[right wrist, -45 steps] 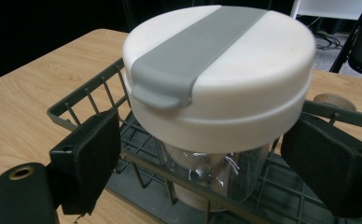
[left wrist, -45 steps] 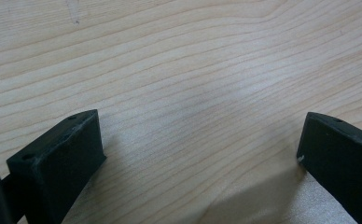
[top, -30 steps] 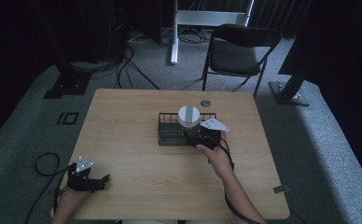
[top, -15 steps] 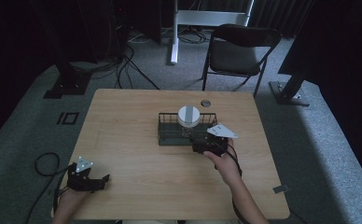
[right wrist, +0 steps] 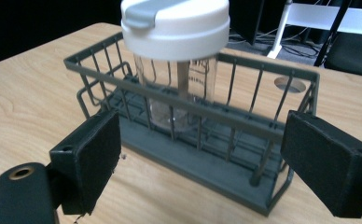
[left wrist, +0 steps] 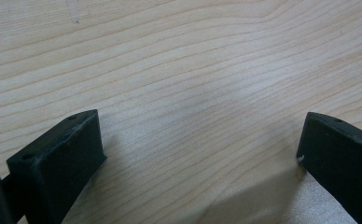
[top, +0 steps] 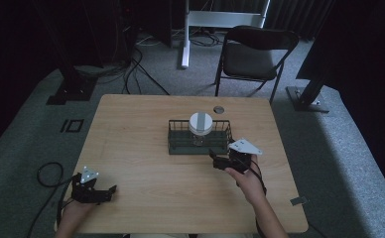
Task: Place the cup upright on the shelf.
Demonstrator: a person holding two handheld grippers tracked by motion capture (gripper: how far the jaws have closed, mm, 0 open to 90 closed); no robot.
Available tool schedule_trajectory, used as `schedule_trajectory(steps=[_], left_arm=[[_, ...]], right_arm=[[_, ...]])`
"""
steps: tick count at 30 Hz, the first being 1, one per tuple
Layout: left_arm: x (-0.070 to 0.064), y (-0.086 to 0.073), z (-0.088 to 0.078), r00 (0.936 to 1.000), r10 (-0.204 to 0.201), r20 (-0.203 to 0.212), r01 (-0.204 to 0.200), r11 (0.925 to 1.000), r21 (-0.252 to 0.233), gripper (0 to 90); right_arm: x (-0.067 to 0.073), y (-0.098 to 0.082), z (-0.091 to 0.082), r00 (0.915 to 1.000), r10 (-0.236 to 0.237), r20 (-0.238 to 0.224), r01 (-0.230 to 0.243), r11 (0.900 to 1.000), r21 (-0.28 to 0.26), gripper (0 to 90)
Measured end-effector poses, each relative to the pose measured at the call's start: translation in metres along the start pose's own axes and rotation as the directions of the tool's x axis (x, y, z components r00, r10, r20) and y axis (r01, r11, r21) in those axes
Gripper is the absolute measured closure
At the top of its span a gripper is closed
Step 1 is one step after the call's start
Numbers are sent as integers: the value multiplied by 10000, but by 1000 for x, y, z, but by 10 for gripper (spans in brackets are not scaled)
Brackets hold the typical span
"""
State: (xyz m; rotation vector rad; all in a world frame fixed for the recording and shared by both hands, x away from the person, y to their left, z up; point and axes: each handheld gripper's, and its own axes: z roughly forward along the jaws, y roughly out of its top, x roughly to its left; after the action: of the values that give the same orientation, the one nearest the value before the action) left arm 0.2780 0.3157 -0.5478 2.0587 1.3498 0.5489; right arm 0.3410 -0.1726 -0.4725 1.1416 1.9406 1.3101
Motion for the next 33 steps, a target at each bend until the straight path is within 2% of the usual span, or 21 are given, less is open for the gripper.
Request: schedule_trajectory(steps=[7, 18, 33], left_arm=[[0, 0, 0, 10000, -1, -2, 1, 10000, -1, 5], [0, 0, 0, 10000, -3, 0, 3, 10000, -2, 6], [0, 0, 0, 10000, 0, -1, 0, 10000, -1, 5]], right_arm=[[-3, -12, -6, 9999, 95, -36, -94, 9998, 199, 121], [-10, -34, -8, 9998, 133, 149, -142, 9979, 640, 120], [-31, -62, -13, 9974, 412, 595, -490, 9895, 1357, 121]])
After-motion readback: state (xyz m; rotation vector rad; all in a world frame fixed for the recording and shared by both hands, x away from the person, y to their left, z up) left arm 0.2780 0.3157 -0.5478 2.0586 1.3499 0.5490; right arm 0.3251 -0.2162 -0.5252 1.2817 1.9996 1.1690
